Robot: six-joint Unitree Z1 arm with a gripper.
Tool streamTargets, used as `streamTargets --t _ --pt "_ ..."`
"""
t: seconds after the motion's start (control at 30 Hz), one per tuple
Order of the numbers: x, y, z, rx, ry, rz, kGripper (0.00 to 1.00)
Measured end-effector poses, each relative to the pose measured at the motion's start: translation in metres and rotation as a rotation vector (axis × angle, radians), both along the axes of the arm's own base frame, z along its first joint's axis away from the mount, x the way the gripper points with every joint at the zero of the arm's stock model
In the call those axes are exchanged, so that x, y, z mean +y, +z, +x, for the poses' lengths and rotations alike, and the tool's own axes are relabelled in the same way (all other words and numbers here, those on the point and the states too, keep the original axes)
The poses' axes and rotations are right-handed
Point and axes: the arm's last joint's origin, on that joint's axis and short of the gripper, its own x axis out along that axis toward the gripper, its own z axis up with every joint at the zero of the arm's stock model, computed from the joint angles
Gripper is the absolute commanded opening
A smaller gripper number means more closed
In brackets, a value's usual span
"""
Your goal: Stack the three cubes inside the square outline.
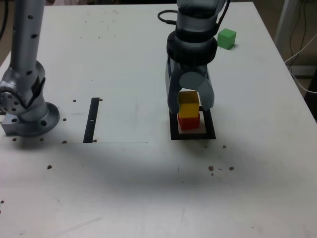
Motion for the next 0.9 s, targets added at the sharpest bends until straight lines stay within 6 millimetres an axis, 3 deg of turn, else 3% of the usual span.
streamTargets --t 0.5,0.7,0.9 --pt "0.006 -0.003 -0.004 0.010 0.010 0.011 0.99" --pt "0.022 0.009 -0.021 0.035 0.043 0.049 0.99" --pt "0.042 0.016 -0.024 0.035 0.051 0.071 0.99"
